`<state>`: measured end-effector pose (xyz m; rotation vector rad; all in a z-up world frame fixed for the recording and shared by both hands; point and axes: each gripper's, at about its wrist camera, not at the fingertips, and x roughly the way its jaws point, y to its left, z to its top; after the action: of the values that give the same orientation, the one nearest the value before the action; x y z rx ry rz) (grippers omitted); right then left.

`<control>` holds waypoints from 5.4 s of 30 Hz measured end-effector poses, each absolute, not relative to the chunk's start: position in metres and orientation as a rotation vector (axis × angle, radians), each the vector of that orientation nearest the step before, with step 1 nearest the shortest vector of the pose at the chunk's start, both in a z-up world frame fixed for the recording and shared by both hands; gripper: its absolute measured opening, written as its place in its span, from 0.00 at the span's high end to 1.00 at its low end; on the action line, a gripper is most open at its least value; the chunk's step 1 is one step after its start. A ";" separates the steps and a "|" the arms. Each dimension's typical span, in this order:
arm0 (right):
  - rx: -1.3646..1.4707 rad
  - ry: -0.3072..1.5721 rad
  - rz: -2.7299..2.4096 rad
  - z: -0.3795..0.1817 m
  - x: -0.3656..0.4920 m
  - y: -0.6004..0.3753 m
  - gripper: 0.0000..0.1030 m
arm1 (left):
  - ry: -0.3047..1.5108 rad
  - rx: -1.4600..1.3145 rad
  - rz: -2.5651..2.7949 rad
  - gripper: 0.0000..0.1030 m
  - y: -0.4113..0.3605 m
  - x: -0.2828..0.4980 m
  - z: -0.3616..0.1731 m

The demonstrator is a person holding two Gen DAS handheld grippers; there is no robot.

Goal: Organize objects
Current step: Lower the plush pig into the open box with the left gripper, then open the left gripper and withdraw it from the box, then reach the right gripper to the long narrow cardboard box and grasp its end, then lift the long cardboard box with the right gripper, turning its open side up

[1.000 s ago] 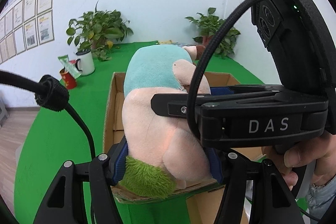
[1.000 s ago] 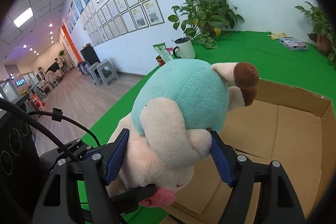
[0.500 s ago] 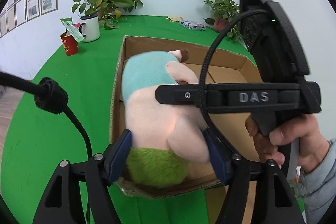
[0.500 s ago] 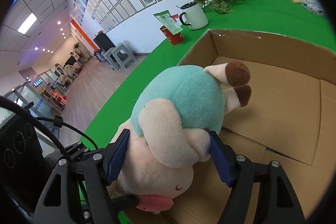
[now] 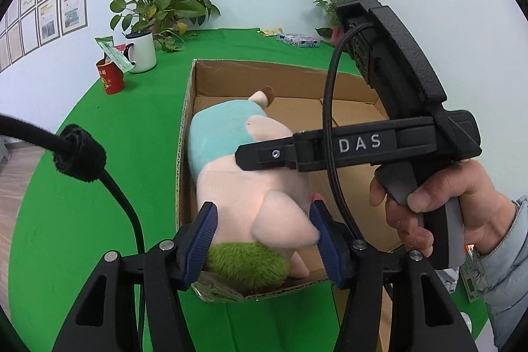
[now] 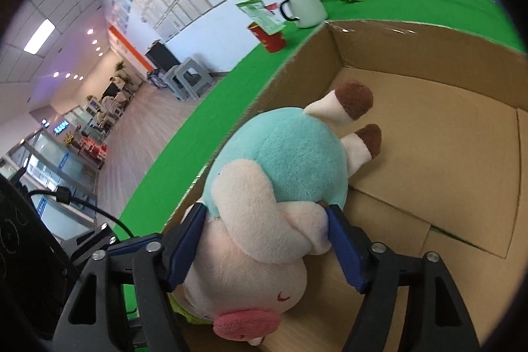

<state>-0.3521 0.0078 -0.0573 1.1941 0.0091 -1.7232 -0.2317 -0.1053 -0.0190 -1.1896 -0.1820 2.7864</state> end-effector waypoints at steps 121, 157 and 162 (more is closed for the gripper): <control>0.746 0.214 -2.490 0.013 -0.094 0.208 0.10 | -0.133 -0.946 2.815 0.09 -0.026 -0.071 0.034; 1.126 0.417 -2.229 -0.067 -0.013 0.156 0.01 | -0.532 -1.231 2.224 0.44 -0.024 -0.048 -0.068; 1.133 0.496 -2.274 -0.074 -0.011 0.146 0.14 | -0.554 -1.243 2.190 0.44 -0.028 -0.049 -0.075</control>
<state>-0.0108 0.1457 -0.0742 1.1326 0.4960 -2.2743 -0.0492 -0.0280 -0.0747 -1.2425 -0.5544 2.1896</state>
